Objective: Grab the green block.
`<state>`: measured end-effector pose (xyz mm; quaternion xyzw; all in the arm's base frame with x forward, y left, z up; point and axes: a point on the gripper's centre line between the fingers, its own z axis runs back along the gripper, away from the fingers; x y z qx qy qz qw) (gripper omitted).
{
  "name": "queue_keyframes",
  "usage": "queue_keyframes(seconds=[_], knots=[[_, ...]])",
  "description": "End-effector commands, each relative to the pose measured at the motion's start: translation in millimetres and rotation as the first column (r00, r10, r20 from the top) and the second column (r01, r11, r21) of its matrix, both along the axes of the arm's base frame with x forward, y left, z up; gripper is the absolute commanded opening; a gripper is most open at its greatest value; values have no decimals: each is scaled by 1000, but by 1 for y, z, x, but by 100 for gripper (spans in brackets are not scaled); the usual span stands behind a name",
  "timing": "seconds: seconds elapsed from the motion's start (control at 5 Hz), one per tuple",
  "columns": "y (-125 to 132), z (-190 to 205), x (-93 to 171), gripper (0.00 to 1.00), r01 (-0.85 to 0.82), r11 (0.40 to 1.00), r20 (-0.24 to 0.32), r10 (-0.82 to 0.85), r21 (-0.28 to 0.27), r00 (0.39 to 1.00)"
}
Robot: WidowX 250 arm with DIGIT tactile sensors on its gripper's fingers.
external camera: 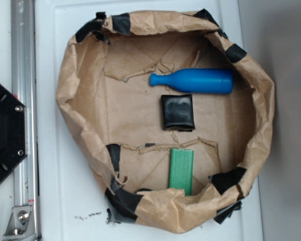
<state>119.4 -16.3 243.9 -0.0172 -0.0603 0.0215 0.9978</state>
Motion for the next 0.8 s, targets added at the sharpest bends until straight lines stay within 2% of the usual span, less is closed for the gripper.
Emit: queue_keyframes(seconds=[0.0, 0.2, 0.4, 0.6], knots=[[0, 0, 0, 100, 0, 1000, 0, 0, 0, 1000], [-8, -17, 40, 100, -169, 985, -45, 168, -29, 985], [-14, -31, 67, 100, -341, 940, -59, 339, -29, 939], [-25, -61, 101, 100, -525, 843, -34, 525, -113, 850]])
